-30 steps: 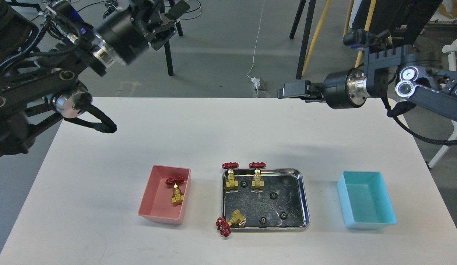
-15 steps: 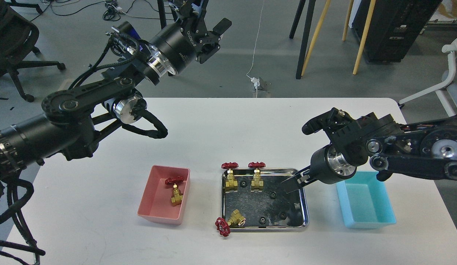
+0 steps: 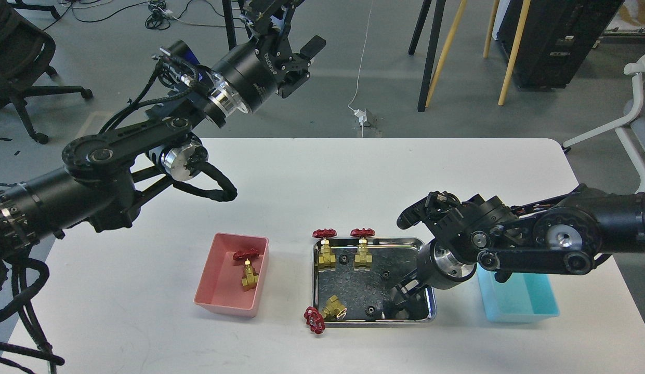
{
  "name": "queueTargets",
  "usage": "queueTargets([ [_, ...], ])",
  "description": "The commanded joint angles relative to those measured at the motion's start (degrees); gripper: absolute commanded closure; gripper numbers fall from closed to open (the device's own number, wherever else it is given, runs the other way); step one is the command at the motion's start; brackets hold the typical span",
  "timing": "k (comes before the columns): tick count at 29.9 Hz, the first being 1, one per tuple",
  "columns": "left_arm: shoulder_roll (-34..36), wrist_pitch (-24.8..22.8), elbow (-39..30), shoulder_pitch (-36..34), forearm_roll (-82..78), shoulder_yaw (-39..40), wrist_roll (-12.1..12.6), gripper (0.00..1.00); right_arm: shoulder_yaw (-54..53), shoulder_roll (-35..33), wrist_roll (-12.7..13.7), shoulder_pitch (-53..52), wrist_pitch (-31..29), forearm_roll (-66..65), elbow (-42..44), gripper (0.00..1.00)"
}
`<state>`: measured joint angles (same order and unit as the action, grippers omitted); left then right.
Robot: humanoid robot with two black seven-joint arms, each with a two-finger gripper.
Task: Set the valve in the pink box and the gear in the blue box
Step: 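Lower the right gripper onto a small black gear on the tray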
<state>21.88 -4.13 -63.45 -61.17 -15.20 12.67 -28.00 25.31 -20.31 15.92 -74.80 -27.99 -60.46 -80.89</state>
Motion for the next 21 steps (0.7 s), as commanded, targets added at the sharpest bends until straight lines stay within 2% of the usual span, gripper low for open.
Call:
queueTargets([
  [1,0.0,0.0,0.1,0.7,0.0,0.1,0.0,0.01,0.0,1.6,0.1,0.5,0.0,0.0,1.0,0.36],
  [12,0.8,0.0,0.0,1.7,0.0,0.1,0.0,0.01,0.1,6.4,0.9,3.0,0.0,0.1,5.2,0.38],
  [21,0.7,0.0,0.1,1.8,0.0,0.2,0.0,0.01,0.2,6.3,1.7,3.9,0.0,0.1,6.3,0.38],
])
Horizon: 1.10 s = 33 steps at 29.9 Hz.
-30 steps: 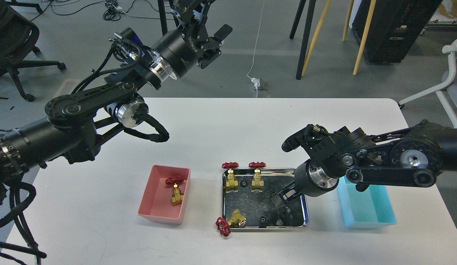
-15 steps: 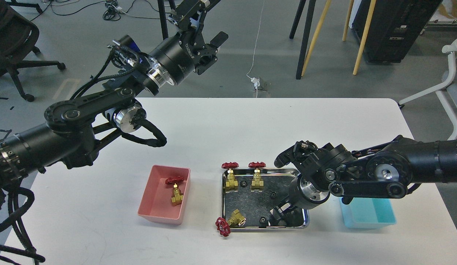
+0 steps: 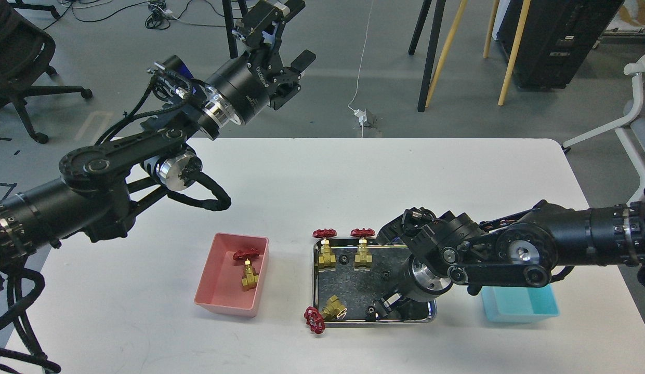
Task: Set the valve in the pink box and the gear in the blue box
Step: 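Lower the right gripper onto a small black gear on the tray, then grasp the black gear and lift it with the right gripper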
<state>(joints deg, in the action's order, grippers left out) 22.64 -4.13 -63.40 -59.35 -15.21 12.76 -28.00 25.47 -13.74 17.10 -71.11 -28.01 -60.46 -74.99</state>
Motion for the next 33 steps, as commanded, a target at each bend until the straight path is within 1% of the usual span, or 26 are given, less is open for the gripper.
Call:
queueTargets([
  [1,-0.1,0.0,0.0,0.0,0.0,0.1,0.0,0.01,0.1,-0.3,0.6,0.2,0.0,0.1,0.3,0.38],
  [6,-0.1,-0.1,-0.1,0.2,0.0,0.1,0.0,0.01,0.1,-0.3,0.7,0.7,0.0,0.0,0.4,0.39],
  [17,-0.1,0.0,0.0,1.5,0.0,0.1,0.0,0.01,0.1,-0.1,1.4,1.3,0.0,0.1,1.2,0.55],
  [19,-0.1,0.0,0.0,1.5,-0.1,0.1,0.0,0.01,0.1,-0.1,1.4,1.3,0.0,0.1,1.1,0.63],
  [20,-0.1,-0.1,-0.1,1.5,0.0,0.1,0.0,0.01,0.1,-0.1,1.4,1.3,0.0,0.0,1.1,0.69],
  [21,-0.1,-0.1,0.0,1.5,0.0,0.1,0.0,0.01,0.1,-0.1,1.4,1.2,0.0,0.0,1.2,0.74],
  [24,-0.2,-0.1,0.0,1.6,0.0,0.1,0.0,0.01,0.1,-0.2,1.4,1.2,0.0,0.1,1.1,0.81],
  [33,-0.5,-0.1,-0.1,1.5,0.0,0.1,0.0,0.01,-0.1,-1.9,1.4,0.0,0.0,0.3,0.5,0.85],
])
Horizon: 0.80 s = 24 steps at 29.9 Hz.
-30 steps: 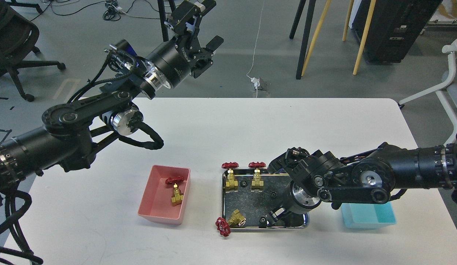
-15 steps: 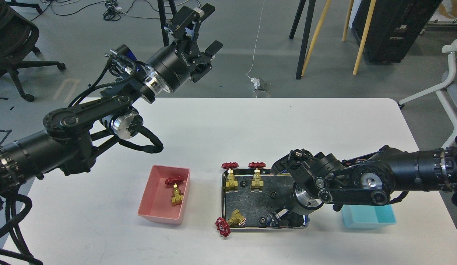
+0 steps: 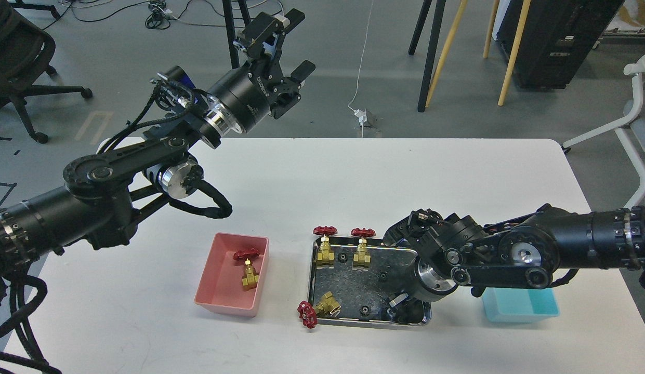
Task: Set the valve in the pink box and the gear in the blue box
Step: 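Grasp the black gear and lift it with the right gripper, then move the gear over the blue box and release it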
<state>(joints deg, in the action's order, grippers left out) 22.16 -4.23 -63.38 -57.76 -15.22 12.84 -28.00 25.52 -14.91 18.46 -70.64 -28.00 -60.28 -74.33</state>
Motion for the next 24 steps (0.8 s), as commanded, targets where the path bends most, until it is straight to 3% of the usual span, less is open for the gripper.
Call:
queueTargets([
  [1,0.0,0.0,0.0,-0.1,0.0,0.0,0.0,0.01,-0.2,-1.2,0.0,-0.7,0.0,0.1,-0.4,0.85],
  [7,0.0,0.0,-0.1,0.0,0.0,0.0,0.0,0.01,-3.3,-5.1,-0.1,-4.8,0.0,0.5,-2.2,0.86],
  [11,-0.1,0.0,-0.1,0.0,0.0,-0.1,0.0,0.01,-7.9,-11.4,-0.1,-7.1,0.0,1.5,-2.5,0.87],
  [24,-0.6,0.0,-0.7,1.2,0.0,-0.1,0.0,0.01,-7.8,-44.1,1.6,-2.0,0.0,-2.7,-18.1,0.86],
])
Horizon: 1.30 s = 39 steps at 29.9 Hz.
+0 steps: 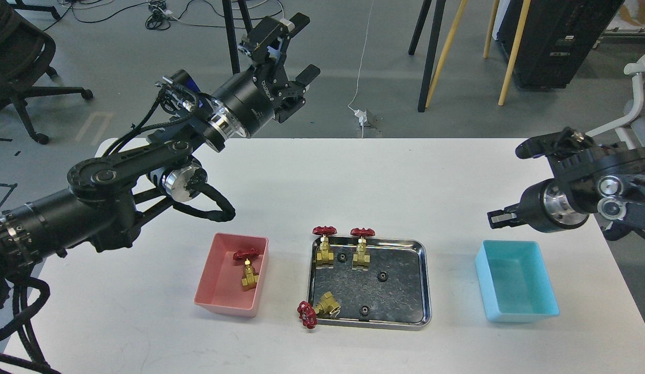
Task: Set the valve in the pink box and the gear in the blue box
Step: 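Move the gear over the blue box and release it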
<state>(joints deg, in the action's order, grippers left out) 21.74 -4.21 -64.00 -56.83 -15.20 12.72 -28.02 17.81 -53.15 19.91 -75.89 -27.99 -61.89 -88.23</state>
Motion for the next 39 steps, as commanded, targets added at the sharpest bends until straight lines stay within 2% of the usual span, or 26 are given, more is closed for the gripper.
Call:
queueTargets([
  [1,-0.2,0.0,-0.2,0.3,0.0,0.0,0.0,0.01,-0.2,-7.4,0.2,4.7,0.0,-1.0,-5.2,0.86],
  [4,-1.1,0.0,-0.3,0.3,0.0,0.0,0.0,0.01,-1.3,-10.1,0.2,7.5,0.0,-1.0,-5.5,0.86],
  [11,-1.6,0.0,-0.3,0.3,0.0,0.0,0.0,0.01,-4.0,-9.9,0.0,8.5,0.0,-0.9,-5.5,0.84],
  [14,-1.6,0.0,-0.3,0.3,-0.1,0.0,0.0,0.01,-4.3,-9.1,-0.2,8.7,0.0,-0.8,-5.4,0.81],
  [17,-1.6,0.0,-0.3,0.4,0.0,0.0,0.0,0.01,-4.3,-8.7,-0.4,8.9,0.0,-0.8,-5.3,0.63],
  [23,-1.6,0.0,-0.3,0.6,0.0,0.0,0.0,0.01,-4.8,-7.8,-0.7,10.4,0.0,-0.3,-5.0,0.49],
  [25,-1.6,-0.1,-0.3,0.6,0.0,0.0,0.0,0.01,-5.8,-7.8,-0.7,10.7,0.0,-0.1,-5.0,0.41],
  [31,-1.0,-1.0,-0.3,0.5,0.0,0.2,0.0,0.01,-13.9,-7.8,-2.1,11.0,0.0,7.0,-2.4,0.35],
  [35,-0.2,-6.4,0.4,0.4,0.0,2.7,0.0,0.01,-25.3,-6.4,-2.2,11.2,0.0,22.0,4.3,0.29],
  [39,3.7,-21.6,2.2,-0.5,0.0,3.9,0.0,0.01,-37.5,-2.7,-3.7,11.3,0.0,42.9,16.1,0.29],
])
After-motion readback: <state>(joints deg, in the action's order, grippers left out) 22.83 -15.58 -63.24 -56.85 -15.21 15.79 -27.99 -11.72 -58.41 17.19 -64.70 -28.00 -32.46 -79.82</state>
